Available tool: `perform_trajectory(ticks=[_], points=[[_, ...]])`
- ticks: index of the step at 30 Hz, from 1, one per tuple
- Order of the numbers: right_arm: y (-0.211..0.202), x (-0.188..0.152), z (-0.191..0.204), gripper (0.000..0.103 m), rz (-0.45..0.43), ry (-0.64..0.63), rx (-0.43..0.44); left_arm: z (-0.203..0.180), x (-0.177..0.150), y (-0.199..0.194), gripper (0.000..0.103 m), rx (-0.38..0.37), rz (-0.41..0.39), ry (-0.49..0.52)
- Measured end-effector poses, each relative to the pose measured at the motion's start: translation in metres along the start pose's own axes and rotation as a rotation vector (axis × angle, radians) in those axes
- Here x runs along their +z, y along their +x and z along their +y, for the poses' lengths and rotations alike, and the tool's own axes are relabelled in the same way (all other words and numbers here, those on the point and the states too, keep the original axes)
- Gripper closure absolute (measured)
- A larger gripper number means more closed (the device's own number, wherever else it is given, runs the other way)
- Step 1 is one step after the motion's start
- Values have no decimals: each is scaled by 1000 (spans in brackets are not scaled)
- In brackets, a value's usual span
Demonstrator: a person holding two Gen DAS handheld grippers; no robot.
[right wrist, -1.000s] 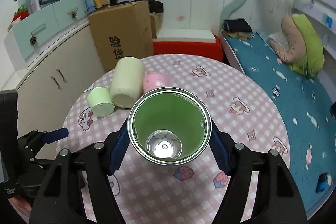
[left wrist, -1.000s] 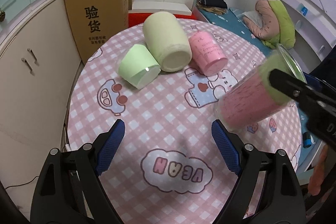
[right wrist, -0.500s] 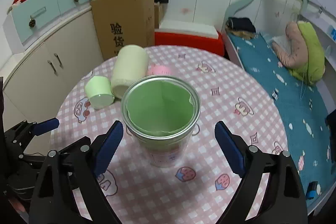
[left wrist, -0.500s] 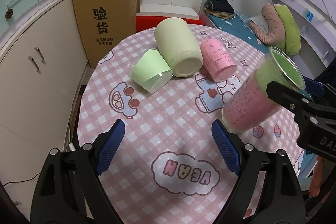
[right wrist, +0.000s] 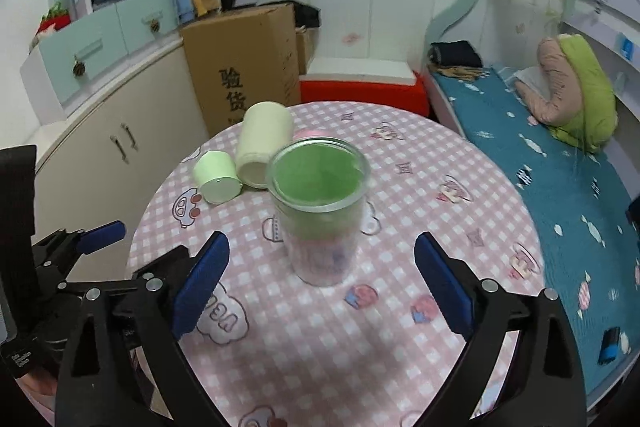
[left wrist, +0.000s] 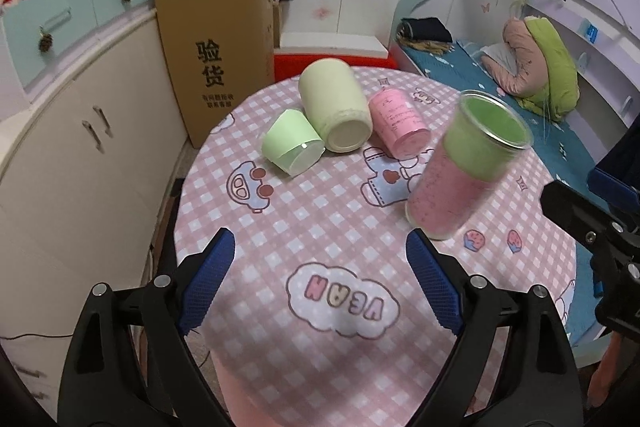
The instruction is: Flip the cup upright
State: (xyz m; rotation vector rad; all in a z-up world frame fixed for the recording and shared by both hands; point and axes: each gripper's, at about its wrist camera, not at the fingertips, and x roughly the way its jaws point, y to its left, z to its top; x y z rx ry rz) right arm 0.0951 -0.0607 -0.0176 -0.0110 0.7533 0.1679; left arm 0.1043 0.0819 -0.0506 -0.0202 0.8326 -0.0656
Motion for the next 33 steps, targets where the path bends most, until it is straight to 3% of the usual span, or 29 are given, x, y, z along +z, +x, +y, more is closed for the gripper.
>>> perform_trajectory(ticks=[9,22,27,33], points=[[-63,-34,-29,11,-131,87,-125,-43,-20,-63,15,37,-124,55],[-144,-55,-54,10,-417,134,-269,-87,-28,-142,15,60,-363,101],[-152,-61,-57,10,-465,142,-269,-93,-34,-154,15,71,-418,116],[-152,-68,-53,10,-469,130,-266,-94,-36,-154,15,77,-422,117]])
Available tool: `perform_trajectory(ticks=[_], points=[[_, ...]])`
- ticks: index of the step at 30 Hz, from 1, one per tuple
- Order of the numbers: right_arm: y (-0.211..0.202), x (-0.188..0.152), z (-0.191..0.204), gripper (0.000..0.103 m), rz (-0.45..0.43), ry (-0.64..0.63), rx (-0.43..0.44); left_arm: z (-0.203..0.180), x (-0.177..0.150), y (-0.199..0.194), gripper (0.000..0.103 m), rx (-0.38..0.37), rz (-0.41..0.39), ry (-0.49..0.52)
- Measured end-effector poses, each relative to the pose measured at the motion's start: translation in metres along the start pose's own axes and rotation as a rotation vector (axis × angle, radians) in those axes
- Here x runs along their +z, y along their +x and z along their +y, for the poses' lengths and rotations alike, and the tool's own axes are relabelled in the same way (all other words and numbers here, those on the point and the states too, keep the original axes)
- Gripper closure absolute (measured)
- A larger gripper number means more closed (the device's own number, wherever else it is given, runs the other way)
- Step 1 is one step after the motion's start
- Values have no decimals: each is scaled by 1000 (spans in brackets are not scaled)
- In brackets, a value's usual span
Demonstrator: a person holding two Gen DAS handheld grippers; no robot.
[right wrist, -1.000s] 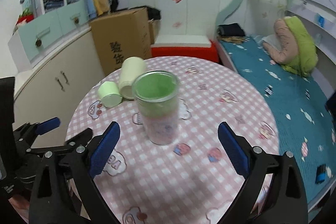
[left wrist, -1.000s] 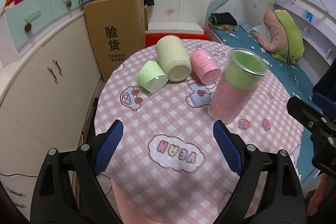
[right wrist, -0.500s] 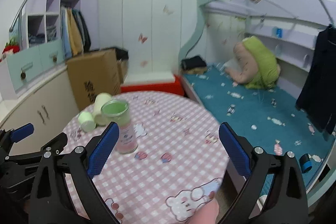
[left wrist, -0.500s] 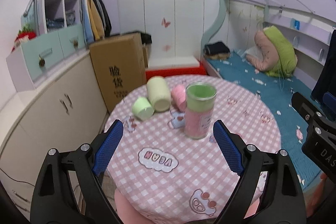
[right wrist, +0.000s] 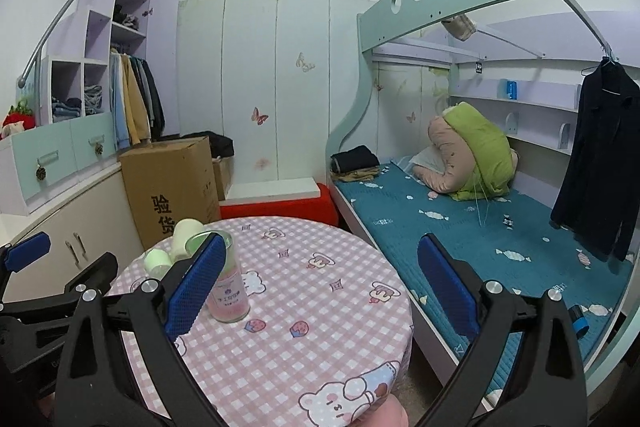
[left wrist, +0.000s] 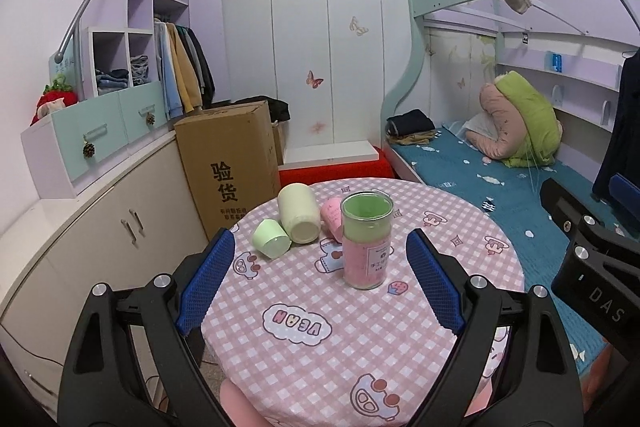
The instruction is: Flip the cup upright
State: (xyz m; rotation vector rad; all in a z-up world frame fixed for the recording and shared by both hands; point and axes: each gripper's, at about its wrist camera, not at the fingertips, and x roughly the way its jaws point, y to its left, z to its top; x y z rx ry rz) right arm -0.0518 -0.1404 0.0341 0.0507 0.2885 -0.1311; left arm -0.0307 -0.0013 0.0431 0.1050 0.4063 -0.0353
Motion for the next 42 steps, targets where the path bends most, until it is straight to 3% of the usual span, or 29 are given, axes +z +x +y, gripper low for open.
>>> perform_trajectory(ticks=[42], points=[[-11,-6,-4,10,18,17,9,0,-8,-4,14,1,19,-6]])
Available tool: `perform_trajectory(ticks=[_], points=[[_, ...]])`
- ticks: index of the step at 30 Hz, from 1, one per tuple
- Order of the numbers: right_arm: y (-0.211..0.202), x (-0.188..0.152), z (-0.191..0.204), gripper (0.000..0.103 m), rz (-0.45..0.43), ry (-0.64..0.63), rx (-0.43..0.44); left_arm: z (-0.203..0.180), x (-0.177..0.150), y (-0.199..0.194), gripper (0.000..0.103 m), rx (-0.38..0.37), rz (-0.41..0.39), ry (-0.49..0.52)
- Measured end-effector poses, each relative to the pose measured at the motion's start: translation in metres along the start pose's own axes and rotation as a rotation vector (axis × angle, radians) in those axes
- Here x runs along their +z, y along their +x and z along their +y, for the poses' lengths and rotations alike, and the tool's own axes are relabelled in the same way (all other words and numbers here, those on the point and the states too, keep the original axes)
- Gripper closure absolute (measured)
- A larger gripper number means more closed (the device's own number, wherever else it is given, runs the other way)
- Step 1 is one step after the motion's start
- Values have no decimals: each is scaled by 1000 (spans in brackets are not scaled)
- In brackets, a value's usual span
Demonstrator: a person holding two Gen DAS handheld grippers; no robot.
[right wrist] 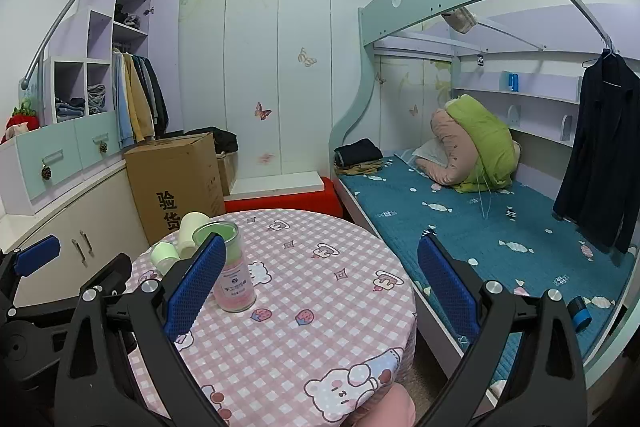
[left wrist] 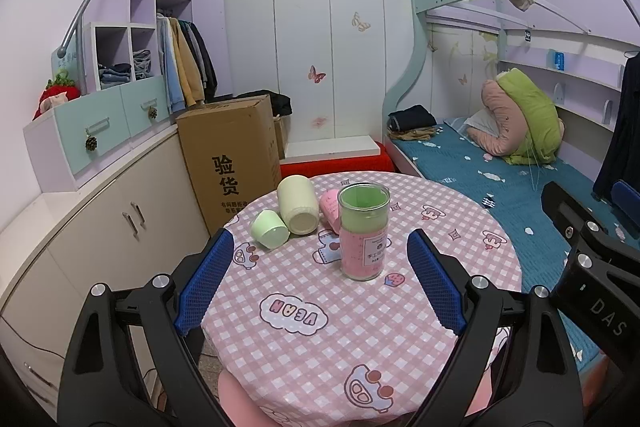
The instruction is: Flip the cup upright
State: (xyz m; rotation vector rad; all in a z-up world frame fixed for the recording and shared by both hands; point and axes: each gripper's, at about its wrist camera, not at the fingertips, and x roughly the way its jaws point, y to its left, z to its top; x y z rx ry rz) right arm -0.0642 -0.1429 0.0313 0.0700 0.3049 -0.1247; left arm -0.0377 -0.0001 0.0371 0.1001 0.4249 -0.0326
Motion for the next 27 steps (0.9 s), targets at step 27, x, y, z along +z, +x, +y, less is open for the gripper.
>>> perform_trajectory(ticks=[27], points=[[9,-6,0,10,32,-12,-28,1,-3,7,13,17,20,-14]])
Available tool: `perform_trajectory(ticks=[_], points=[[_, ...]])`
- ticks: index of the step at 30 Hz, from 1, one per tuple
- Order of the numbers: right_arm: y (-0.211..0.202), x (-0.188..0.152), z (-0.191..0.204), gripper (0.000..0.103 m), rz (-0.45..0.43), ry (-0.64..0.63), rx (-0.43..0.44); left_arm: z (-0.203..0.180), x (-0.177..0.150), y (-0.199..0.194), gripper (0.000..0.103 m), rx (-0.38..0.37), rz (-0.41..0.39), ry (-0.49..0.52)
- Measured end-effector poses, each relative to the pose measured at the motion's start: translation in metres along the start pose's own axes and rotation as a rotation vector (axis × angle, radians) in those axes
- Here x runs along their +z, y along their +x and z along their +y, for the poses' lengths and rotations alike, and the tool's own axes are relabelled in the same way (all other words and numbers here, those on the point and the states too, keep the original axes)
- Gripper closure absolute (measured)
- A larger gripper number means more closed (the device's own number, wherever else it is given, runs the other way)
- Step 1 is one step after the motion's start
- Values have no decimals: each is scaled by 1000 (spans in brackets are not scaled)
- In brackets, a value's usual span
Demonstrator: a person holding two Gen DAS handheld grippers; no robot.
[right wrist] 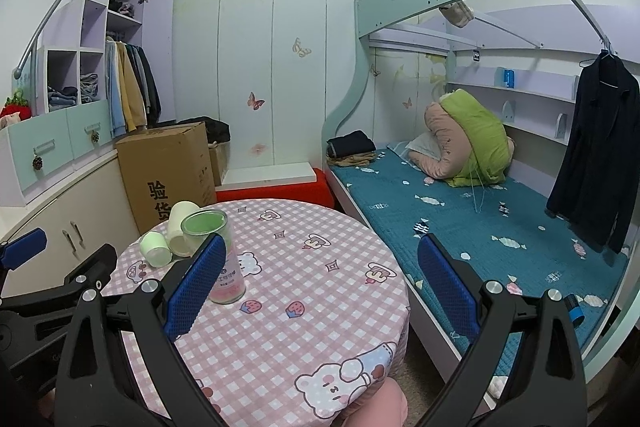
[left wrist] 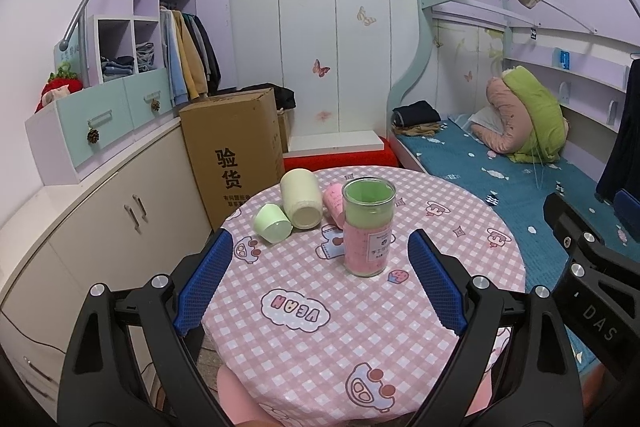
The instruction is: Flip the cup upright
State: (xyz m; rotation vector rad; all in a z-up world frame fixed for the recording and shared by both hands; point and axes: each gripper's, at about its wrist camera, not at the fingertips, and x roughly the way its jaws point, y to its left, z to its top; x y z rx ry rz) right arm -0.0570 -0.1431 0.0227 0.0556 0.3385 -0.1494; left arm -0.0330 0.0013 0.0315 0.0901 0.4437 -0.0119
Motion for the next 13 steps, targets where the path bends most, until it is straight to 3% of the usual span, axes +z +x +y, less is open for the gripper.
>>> perform_trajectory(ticks=[13], points=[[4,1,-1,10,5,2,-2,0,3,11,13,-43,38,-13]])
